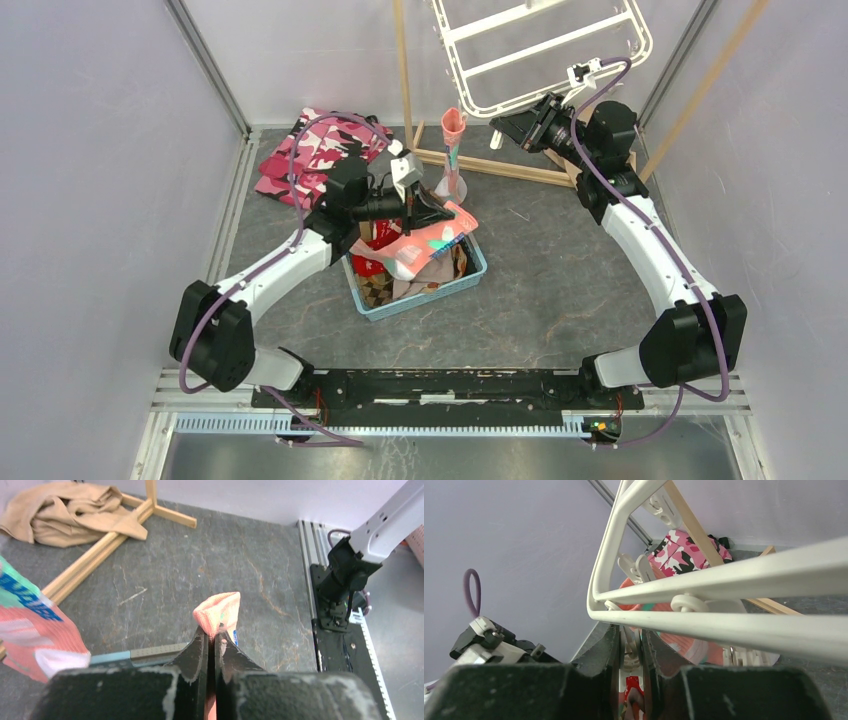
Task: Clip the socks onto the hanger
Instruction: Pick up the sock from the bin, then clamp the sock onto the hanger.
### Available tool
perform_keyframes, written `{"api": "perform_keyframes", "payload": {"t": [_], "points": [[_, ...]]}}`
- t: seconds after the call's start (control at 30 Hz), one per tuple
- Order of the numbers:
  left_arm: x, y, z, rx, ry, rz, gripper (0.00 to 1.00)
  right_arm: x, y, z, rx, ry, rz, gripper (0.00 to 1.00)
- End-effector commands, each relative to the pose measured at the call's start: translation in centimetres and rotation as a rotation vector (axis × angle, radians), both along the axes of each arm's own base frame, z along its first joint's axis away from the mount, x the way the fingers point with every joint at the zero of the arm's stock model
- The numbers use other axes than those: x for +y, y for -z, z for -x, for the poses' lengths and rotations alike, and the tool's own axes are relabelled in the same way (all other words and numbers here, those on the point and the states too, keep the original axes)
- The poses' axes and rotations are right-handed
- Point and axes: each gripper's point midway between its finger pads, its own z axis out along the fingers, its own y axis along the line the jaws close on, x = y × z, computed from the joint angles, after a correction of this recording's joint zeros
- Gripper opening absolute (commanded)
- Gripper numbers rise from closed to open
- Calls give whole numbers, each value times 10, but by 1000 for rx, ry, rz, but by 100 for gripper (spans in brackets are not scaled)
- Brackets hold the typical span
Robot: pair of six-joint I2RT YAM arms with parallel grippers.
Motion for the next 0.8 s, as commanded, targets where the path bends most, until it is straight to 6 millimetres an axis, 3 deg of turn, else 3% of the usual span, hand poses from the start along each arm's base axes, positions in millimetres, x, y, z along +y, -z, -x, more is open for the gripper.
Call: {"api": "perform_keyframes", "payload": {"t": [0.0, 0.13, 0.47, 0.77], "points": [[-9, -53, -9, -10, -37, 180, 2, 0, 8, 7, 26, -14, 8, 0], [-14, -75, -19, 4, -59, 285, 2, 1, 8, 8, 26, -18, 6, 0], [-30, -89, -56, 186, -136, 374, 2, 2, 4, 10, 15, -30, -5, 0], [-44, -100, -61, 234, -113, 423, 2, 2, 3, 10, 14, -30, -7, 0]]}}
